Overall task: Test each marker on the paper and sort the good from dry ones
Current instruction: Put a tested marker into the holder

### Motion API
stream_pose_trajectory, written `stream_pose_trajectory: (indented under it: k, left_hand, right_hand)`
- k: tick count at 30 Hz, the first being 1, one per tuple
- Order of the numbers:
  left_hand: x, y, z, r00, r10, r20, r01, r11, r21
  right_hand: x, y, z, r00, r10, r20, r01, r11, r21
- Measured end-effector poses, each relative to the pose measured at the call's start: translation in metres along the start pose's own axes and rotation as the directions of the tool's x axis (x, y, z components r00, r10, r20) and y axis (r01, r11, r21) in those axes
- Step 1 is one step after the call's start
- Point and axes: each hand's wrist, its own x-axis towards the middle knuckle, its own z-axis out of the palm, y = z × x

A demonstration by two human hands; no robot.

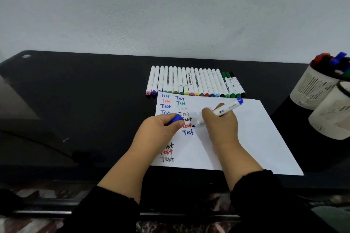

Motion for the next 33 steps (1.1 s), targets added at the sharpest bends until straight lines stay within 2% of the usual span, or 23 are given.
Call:
stream_pose_trajectory:
  k: [8, 21, 28, 33]
  left_hand:
    - [-0.004, 0.001, -0.002, 0.994, 0.030, 0.109, -0.032, 0.999, 0.015]
    - [-0.002, 0.010, 0.008, 0.986, 0.094, 0.136, -0.109, 0.988, 0.113]
    - [-0.002, 0.010, 0.011, 0.991, 0.090, 0.095, -0.096, 0.994, 0.060]
    - [0.000, 0.012, 0.013, 0.995, 0.060, 0.079, -0.064, 0.997, 0.049]
  right_hand:
    - [0.006, -0.008, -0.008, 0.985, 0.157, 0.072, -0.170, 0.953, 0.252]
    - [0.002, -0.010, -0.006, 0.982, 0.038, 0.187, -0.064, 0.989, 0.136]
    - [0.004, -0.015, -0.012, 0.957, 0.080, 0.278, -0.127, 0.979, 0.157]
    - [0.007, -0.011, -0.010, 0.959, 0.034, 0.281, -0.063, 0.994, 0.093]
